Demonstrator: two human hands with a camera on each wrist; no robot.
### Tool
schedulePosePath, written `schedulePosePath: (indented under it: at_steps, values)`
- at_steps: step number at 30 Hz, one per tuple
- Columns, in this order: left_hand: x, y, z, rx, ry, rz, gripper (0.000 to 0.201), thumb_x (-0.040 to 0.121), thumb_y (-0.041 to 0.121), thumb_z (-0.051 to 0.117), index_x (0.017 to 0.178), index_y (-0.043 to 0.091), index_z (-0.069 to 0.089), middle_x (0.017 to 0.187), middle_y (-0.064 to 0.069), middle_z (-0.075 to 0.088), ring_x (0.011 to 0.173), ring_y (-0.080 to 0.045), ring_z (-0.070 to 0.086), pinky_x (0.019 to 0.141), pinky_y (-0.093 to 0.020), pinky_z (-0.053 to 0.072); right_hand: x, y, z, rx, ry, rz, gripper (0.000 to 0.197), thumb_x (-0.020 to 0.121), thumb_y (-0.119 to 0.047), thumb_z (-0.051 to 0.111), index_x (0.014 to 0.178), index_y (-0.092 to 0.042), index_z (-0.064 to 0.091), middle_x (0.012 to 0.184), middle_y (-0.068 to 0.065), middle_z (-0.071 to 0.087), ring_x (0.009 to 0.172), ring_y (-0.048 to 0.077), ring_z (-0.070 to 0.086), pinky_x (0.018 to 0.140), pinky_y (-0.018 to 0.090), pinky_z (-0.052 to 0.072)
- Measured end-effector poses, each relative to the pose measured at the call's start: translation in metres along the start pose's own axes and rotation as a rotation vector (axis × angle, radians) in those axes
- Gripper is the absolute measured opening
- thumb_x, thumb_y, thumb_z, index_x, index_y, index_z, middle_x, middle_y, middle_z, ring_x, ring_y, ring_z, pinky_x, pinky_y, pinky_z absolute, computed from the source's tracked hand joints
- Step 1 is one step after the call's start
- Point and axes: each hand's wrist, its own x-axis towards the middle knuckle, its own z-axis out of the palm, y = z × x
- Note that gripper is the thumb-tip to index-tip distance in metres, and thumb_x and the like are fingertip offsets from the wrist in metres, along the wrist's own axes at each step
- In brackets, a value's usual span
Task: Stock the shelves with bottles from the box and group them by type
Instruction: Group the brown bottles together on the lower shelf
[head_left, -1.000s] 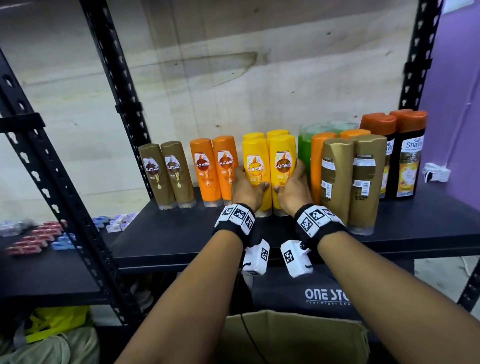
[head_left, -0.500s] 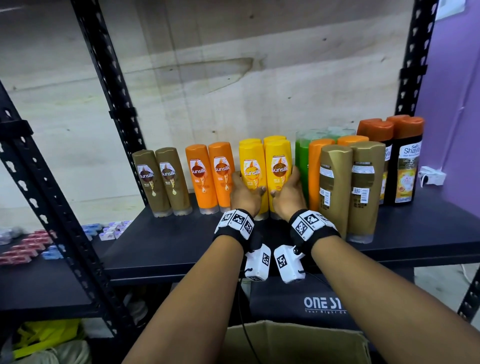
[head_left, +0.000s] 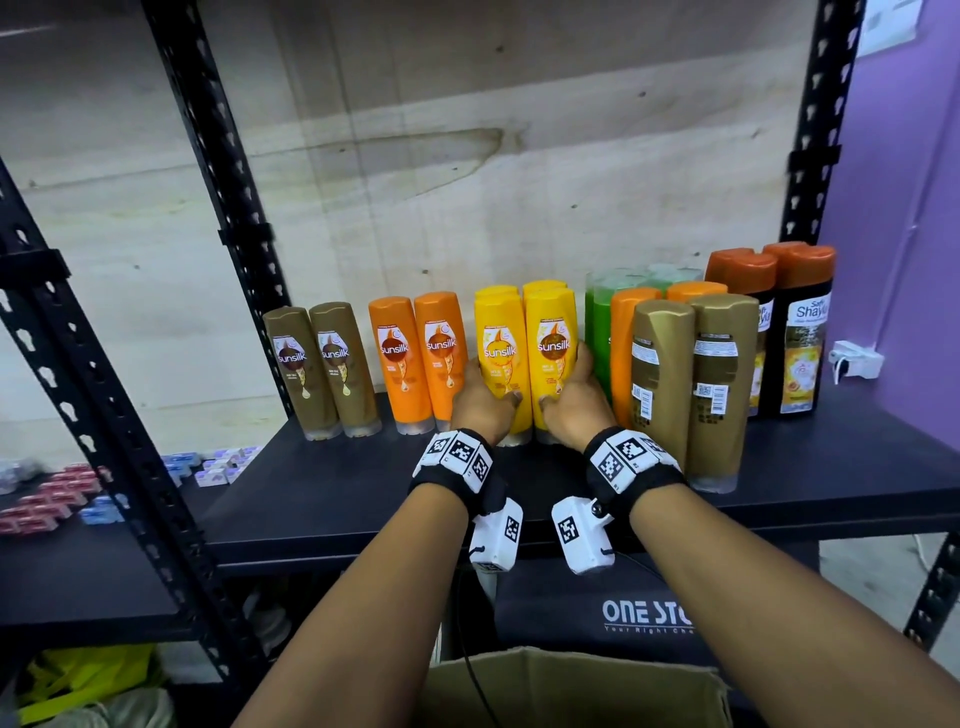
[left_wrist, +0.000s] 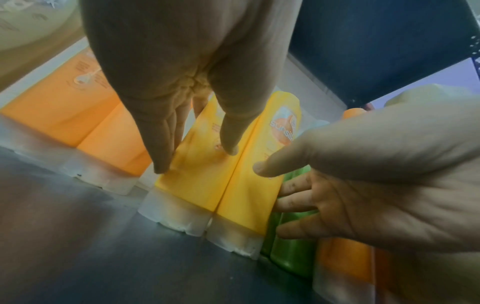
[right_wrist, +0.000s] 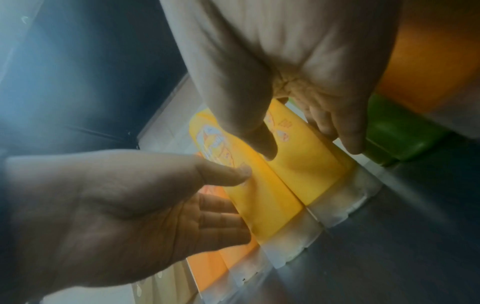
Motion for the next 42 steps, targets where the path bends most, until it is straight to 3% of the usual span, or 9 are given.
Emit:
schedulePosePath:
  at_steps: [6, 11, 14, 16, 20, 26, 33, 39, 42]
  values:
    - [-0.02, -0.007, -0.009, 0.088, -0.03, 0.023, 0.047, 0.098, 0.032, 0.063, 0.138, 0.012, 0.051, 0.131, -0.01, 0.063, 0.121, -0.031, 0.059, 0.092, -0.031, 0.044, -0.024, 0.004, -0.009, -0.039, 0.022, -0.069, 0.075, 0.099, -0.03, 0.058, 0.159, -0.017, 0.014, 0.154, 0.013, 0.037, 0.141, 0.034, 0.04, 0.115, 0.048, 0.037]
    - [-0.043, -0.01, -0.018, 0.119, -0.003, 0.063, 0.04, 0.097, 0.037, 0.062, 0.128, 0.012, 0.062, 0.112, -0.006, 0.069, 0.104, -0.024, 0.065, 0.084, -0.03, 0.05, -0.052, 0.008, -0.02, -0.172, 0.039, -0.201, 0.042, 0.1, -0.021, 0.051, 0.141, -0.014, 0.046, 0.136, 0.013, 0.047, 0.128, 0.032, 0.048, 0.106, 0.046, 0.043]
    - [-0.058, -0.007, -0.022, 0.163, 0.01, 0.124, 0.022, 0.096, 0.035, 0.061, 0.109, 0.018, 0.069, 0.088, 0.003, 0.066, 0.092, -0.021, 0.067, 0.074, -0.028, 0.05, -0.068, 0.009, -0.03, -0.218, 0.033, -0.303, 0.03, 0.098, -0.017, 0.05, 0.127, -0.013, 0.057, 0.122, 0.009, 0.054, 0.115, 0.027, 0.055, 0.098, 0.044, 0.049]
    - [-0.068, -0.002, -0.023, 0.199, 0.026, 0.16, 0.017, 0.096, 0.034, 0.06, 0.1, 0.021, 0.069, 0.084, 0.004, 0.066, 0.09, -0.022, 0.068, 0.075, -0.032, 0.054, -0.078, 0.009, -0.038, -0.258, 0.048, -0.348, 0.023, 0.097, -0.02, 0.052, 0.117, -0.015, 0.061, 0.116, 0.007, 0.056, 0.108, 0.025, 0.056, 0.092, 0.04, 0.05]
    - [-0.087, 0.01, -0.019, 0.283, 0.04, 0.242, 0.021, 0.096, 0.036, 0.059, 0.098, 0.019, 0.071, 0.089, -0.004, 0.072, 0.089, -0.027, 0.067, 0.077, -0.042, 0.057, -0.097, 0.01, -0.059, -0.323, 0.085, -0.394, 0.02, 0.098, -0.027, 0.05, 0.106, -0.015, 0.064, 0.108, 0.006, 0.063, 0.098, 0.024, 0.059, 0.083, 0.039, 0.053]
    - [-0.102, 0.03, 0.0, 0.347, -0.005, 0.297, 0.028, 0.098, 0.041, 0.056, 0.105, 0.019, 0.071, 0.098, -0.008, 0.072, 0.096, -0.03, 0.066, 0.082, -0.044, 0.057, -0.119, 0.022, -0.098, -0.359, 0.124, -0.355, 0.018, 0.097, -0.027, 0.048, 0.091, -0.019, 0.063, 0.101, 0.003, 0.063, 0.093, 0.026, 0.061, 0.08, 0.041, 0.054]
    - [-0.11, 0.051, 0.035, 0.269, -0.027, 0.358, 0.024, 0.095, 0.04, 0.06, 0.104, 0.019, 0.066, 0.088, 0.0, 0.073, 0.09, -0.023, 0.067, 0.074, -0.034, 0.053, -0.124, 0.054, -0.137, -0.351, 0.223, -0.288, 0.016, 0.095, -0.025, 0.051, 0.092, -0.02, 0.065, 0.1, 0.003, 0.063, 0.091, 0.021, 0.057, 0.076, 0.034, 0.049]
    - [-0.111, 0.059, 0.064, 0.182, -0.055, 0.388, 0.053, 0.093, 0.044, 0.064, 0.134, 0.016, 0.048, 0.121, -0.009, 0.062, 0.11, -0.027, 0.06, 0.091, -0.044, 0.053, -0.116, 0.08, -0.157, -0.291, 0.304, -0.225, 0.013, 0.095, -0.026, 0.053, 0.093, -0.017, 0.062, 0.095, 0.005, 0.063, 0.086, 0.023, 0.06, 0.078, 0.04, 0.054]
    - [-0.112, 0.058, 0.075, 0.125, -0.05, 0.376, 0.063, 0.092, 0.045, 0.066, 0.141, 0.015, 0.041, 0.133, -0.009, 0.052, 0.12, -0.027, 0.056, 0.097, -0.045, 0.051, -0.109, 0.091, -0.159, -0.243, 0.319, -0.194, 0.019, 0.096, -0.028, 0.055, 0.109, -0.014, 0.059, 0.105, 0.005, 0.059, 0.094, 0.023, 0.059, 0.086, 0.041, 0.053]
